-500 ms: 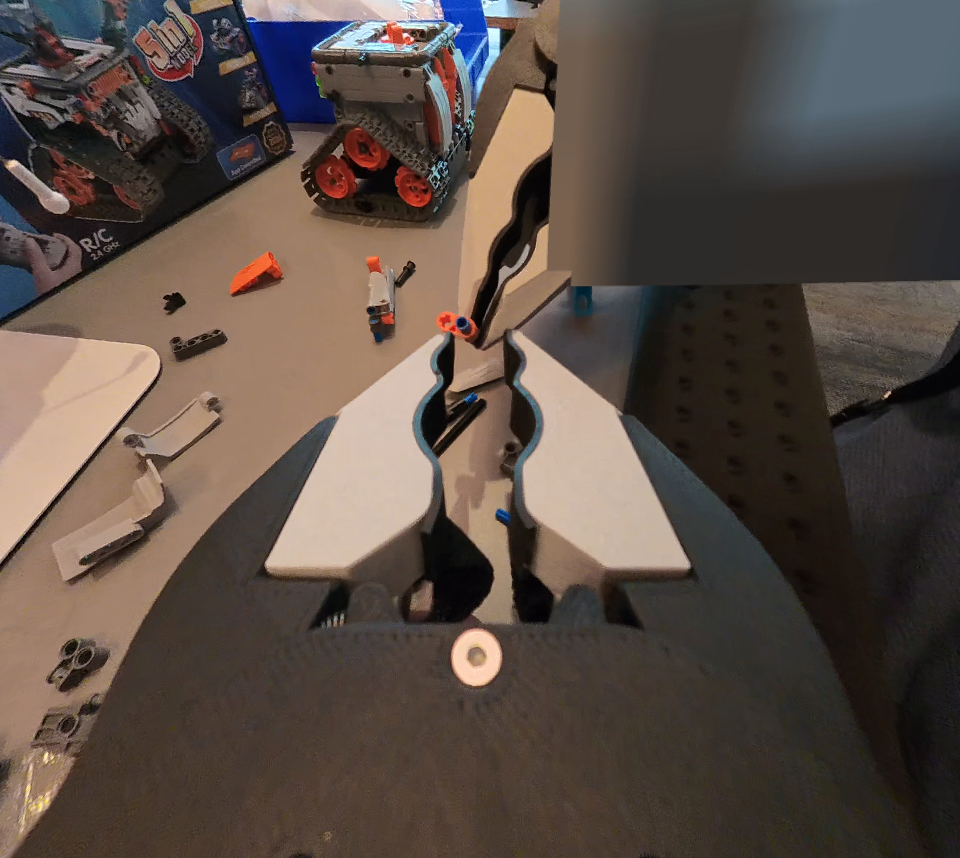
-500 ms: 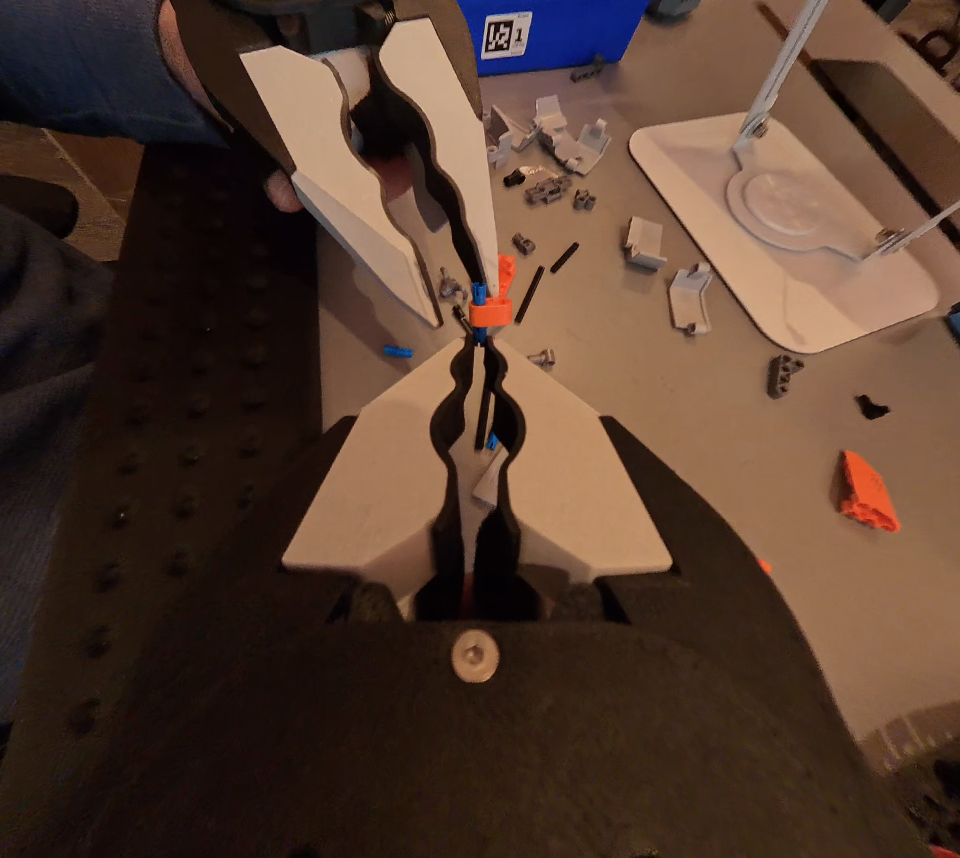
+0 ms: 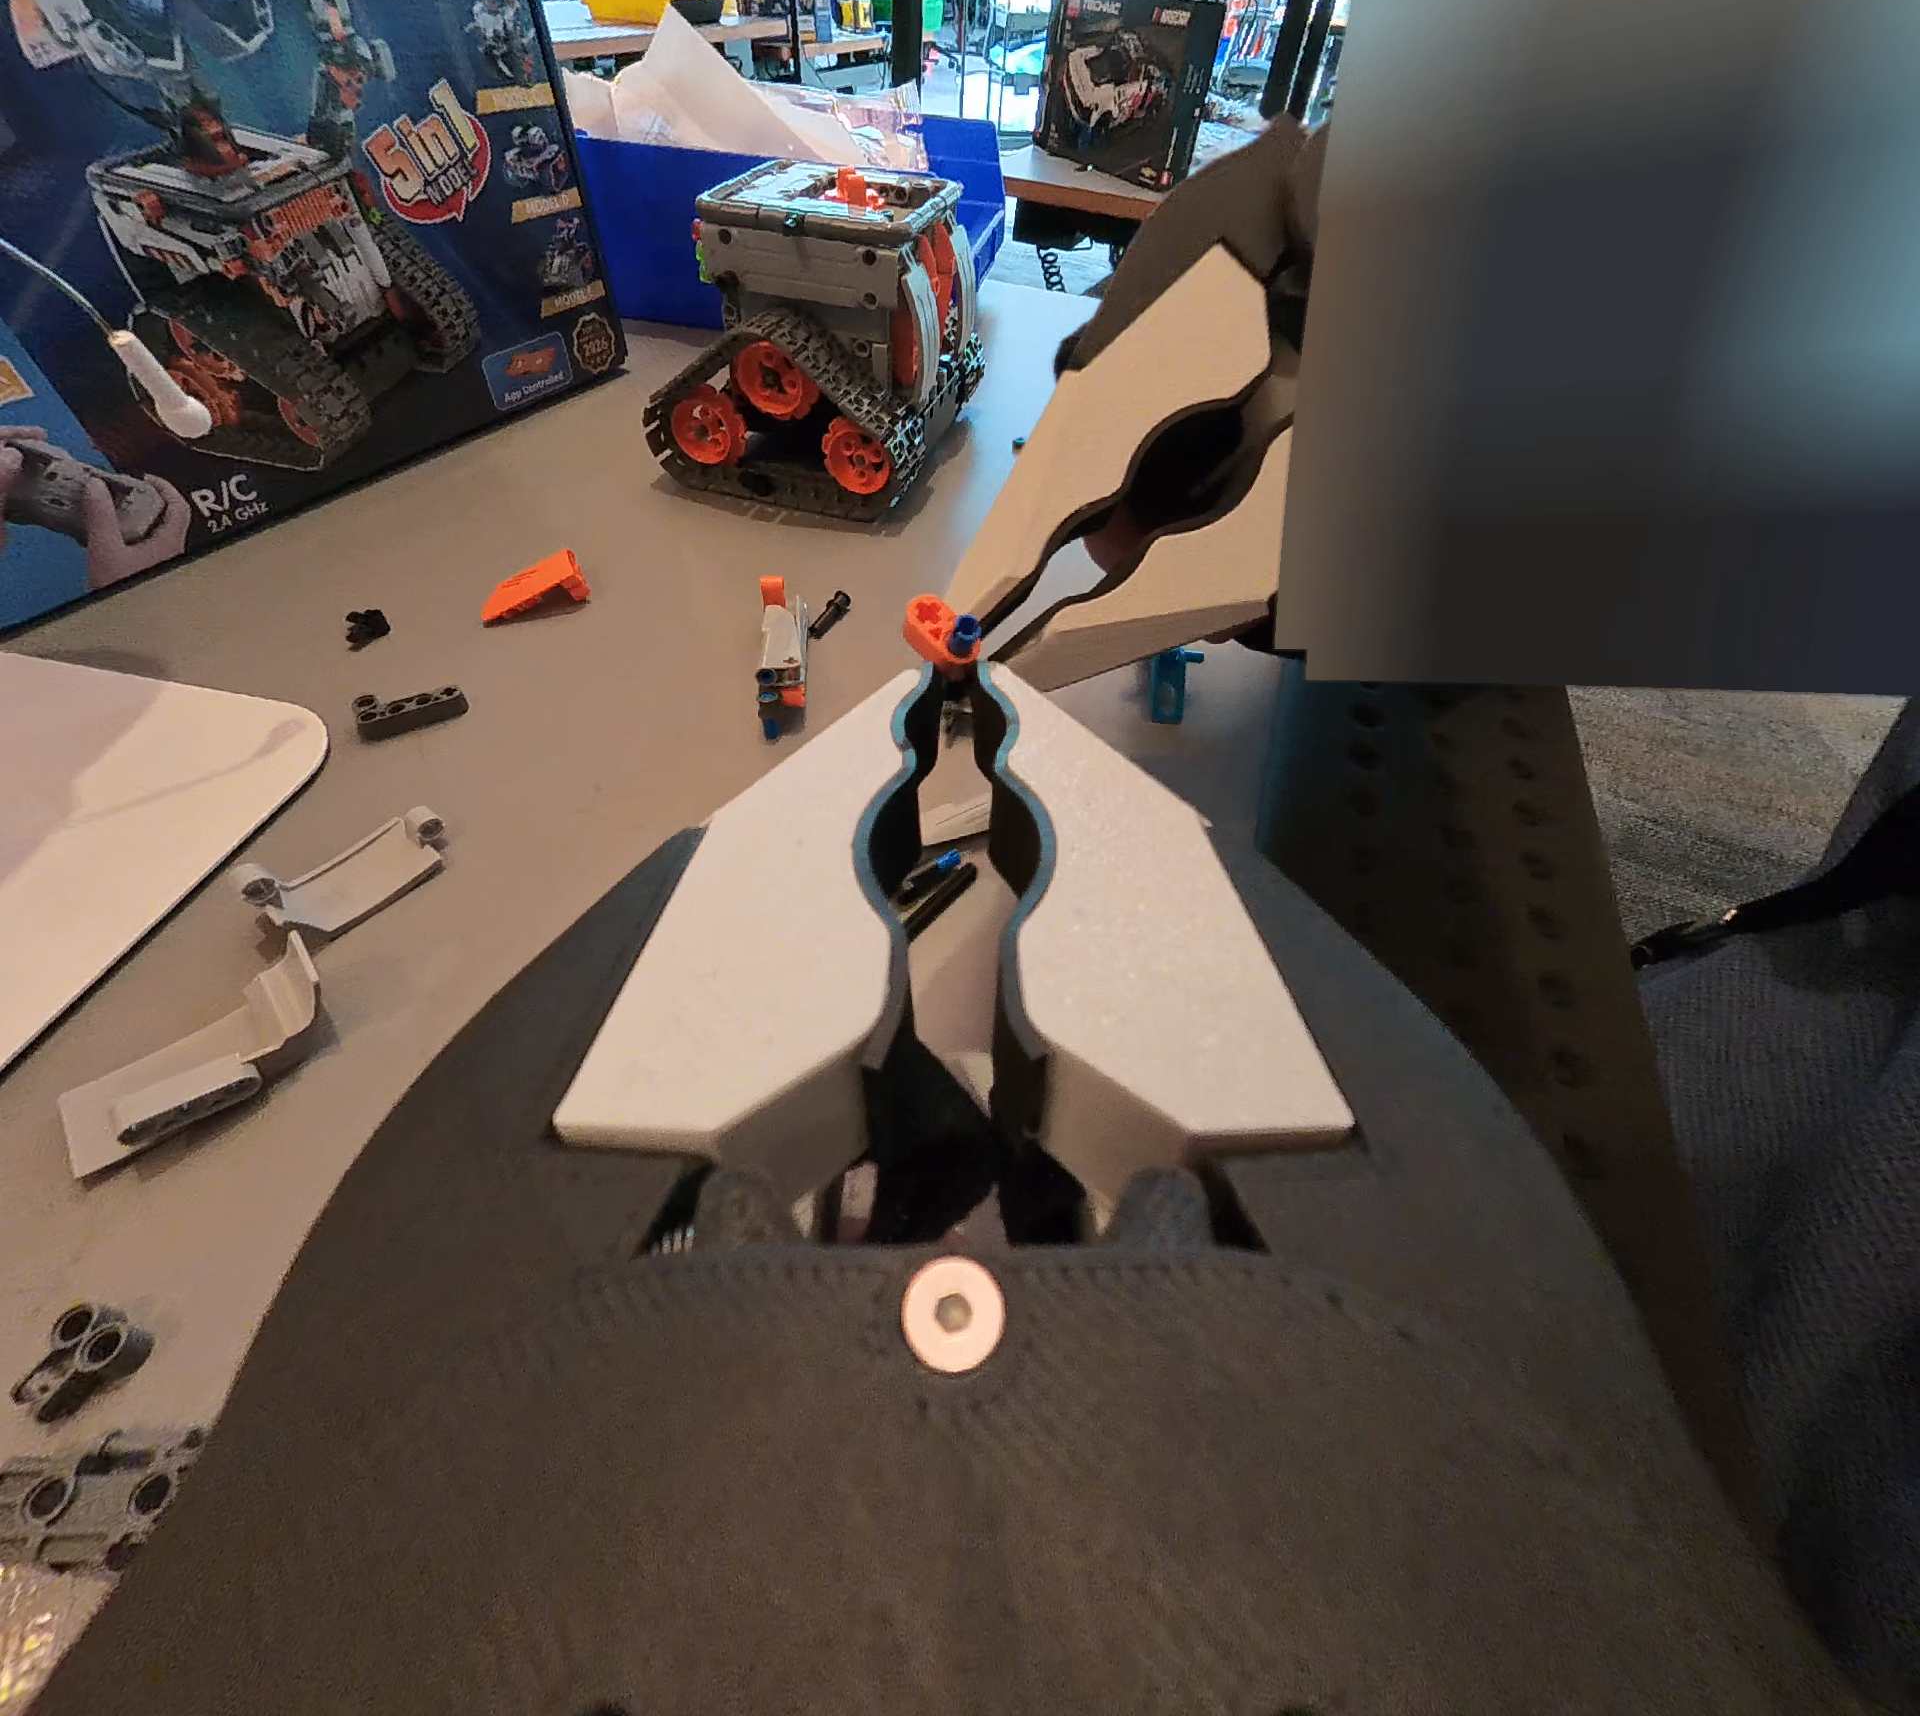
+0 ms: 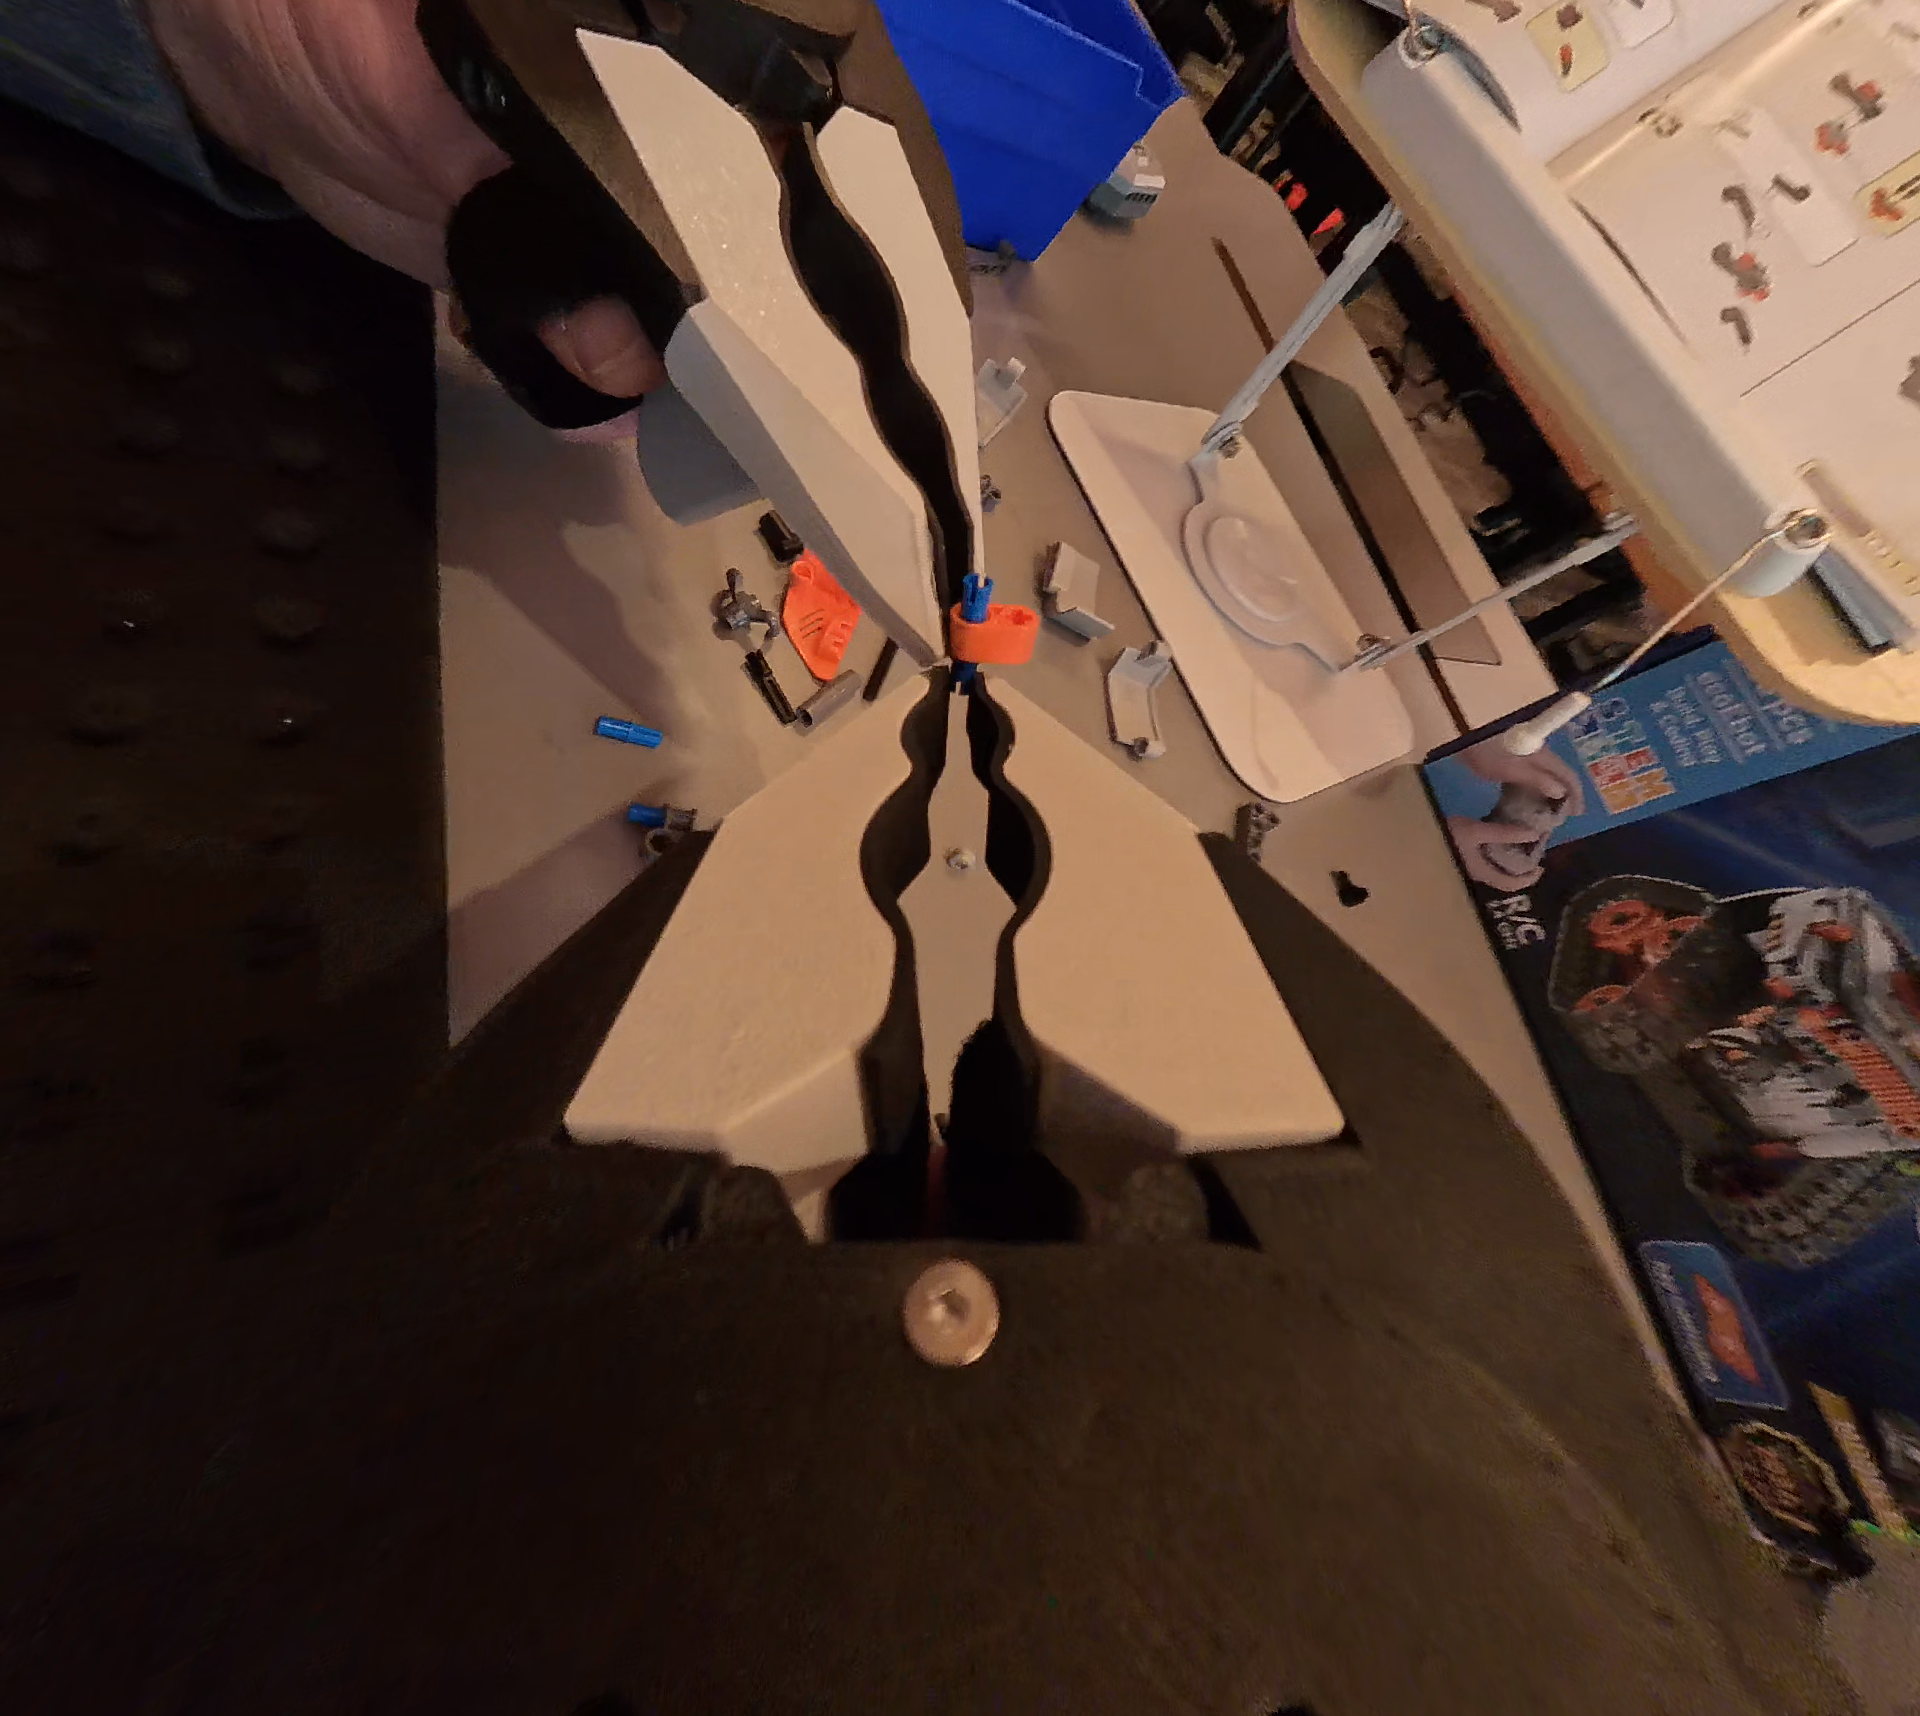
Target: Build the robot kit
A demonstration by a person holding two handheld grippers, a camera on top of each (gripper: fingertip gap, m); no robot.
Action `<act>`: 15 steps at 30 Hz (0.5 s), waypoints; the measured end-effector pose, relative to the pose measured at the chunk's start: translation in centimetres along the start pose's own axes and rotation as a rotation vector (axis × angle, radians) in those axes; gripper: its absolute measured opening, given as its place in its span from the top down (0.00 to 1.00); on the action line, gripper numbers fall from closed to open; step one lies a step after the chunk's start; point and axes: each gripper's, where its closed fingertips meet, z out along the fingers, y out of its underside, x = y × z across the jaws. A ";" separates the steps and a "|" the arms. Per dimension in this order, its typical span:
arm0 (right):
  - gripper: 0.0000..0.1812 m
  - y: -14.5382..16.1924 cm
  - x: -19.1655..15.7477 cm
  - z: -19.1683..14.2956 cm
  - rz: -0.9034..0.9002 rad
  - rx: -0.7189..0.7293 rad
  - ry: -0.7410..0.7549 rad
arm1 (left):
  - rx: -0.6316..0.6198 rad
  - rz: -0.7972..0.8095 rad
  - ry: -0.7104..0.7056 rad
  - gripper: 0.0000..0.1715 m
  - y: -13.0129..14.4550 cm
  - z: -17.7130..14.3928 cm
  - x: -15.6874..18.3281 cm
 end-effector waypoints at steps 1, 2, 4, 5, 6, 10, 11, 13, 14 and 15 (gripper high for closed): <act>0.99 0.0 0.3 -0.1 -0.020 -0.001 0.033 | 0.007 -0.012 -0.003 0.98 -0.1 0.0 0.0; 0.99 -0.1 0.5 -0.1 -0.047 -0.004 0.064 | 0.017 -0.020 -0.003 0.97 -0.3 0.0 0.0; 0.99 -0.2 0.5 -0.1 -0.075 0.000 0.098 | 0.043 -0.025 -0.010 0.92 -0.8 -0.2 0.0; 0.99 -0.2 0.6 -0.2 -0.094 0.003 0.120 | 0.052 -0.032 -0.008 0.92 -1.0 -0.2 0.0; 0.99 -0.1 0.5 -0.1 -0.125 -0.009 0.132 | 0.054 -0.039 -0.003 0.92 -1.0 -0.2 0.1; 0.99 -0.4 0.4 0.0 -0.123 0.000 0.145 | 0.043 -0.011 -0.030 0.96 -1.0 -0.2 -0.2; 0.99 -0.3 0.3 0.0 -0.111 -0.003 0.128 | 0.033 -0.003 -0.029 0.96 -0.8 -0.1 -0.2; 0.98 0.0 -0.1 -0.2 -0.067 0.001 0.057 | 0.001 0.028 -0.011 0.97 -0.5 -0.1 0.1; 0.95 0.0 -0.2 -0.5 -0.023 0.015 0.017 | -0.027 0.047 0.000 0.97 -0.1 0.0 0.3; 0.93 -0.1 -0.1 -0.9 0.022 0.027 -0.021 | -0.055 0.082 -0.004 0.97 0.2 0.0 0.3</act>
